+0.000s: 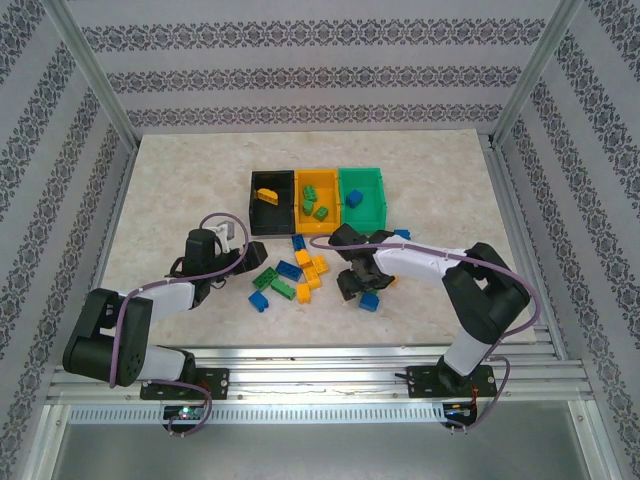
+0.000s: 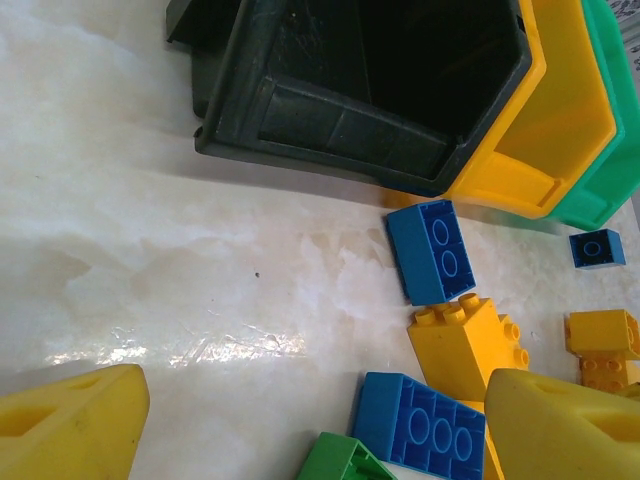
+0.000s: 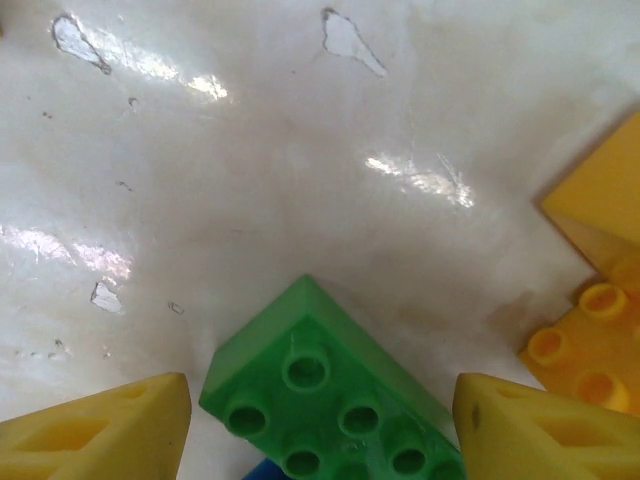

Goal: Sort the legos into containers by color
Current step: Pick up the lego from the bottom-center of the table, then place the lego in the container.

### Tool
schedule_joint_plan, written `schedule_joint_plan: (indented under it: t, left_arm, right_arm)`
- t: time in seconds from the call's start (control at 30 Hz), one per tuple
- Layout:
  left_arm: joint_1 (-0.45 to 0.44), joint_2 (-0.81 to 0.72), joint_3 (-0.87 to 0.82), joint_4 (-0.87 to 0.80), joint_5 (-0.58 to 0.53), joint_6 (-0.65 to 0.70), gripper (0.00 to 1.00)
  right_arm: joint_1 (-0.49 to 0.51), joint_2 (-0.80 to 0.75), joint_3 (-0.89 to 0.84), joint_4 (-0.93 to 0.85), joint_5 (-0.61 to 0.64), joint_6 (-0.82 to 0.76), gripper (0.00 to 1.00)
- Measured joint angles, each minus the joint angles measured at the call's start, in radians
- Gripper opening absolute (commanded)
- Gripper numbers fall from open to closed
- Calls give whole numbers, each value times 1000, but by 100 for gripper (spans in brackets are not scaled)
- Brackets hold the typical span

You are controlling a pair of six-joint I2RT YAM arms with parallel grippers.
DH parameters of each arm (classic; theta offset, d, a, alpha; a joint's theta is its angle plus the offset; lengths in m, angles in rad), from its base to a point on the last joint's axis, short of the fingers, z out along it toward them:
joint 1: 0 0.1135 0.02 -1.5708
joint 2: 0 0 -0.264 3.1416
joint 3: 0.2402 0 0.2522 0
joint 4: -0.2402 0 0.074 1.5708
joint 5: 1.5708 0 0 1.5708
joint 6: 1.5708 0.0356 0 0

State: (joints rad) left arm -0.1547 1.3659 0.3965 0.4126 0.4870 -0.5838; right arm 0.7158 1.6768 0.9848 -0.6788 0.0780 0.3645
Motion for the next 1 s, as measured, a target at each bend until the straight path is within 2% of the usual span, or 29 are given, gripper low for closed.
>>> schedule_joint_plan:
  t: [0.13,0.23,0.33,0.47,0.7,0.9,1.0]
  left_arm:
    - [0,0,0,0,0,0,87]
    - [0,0,0,0,0,0,87]
    - [0,0,0,0,0,0,87]
    - [0,0,0,0,-1,0,87]
    - [0,-10,0,0,-1,0,87]
    - [0,-17,0,0,-1,0,87]
    - [0,-21,0,-1,-1,0,87]
  right_arm:
    - [-7,-3,-1,-3,-1,-10,55]
    - [-7,1,-1,0,-2,-5,54]
    - [-7,20,0,7,-2,-10,42]
    - [-6,47,16,6,-4,-1,35]
    - [-6,67,93,32,8,2,30]
    - [-7,85,288,77,28,-12,30]
    - [-23,145,423,110,34,-29,30]
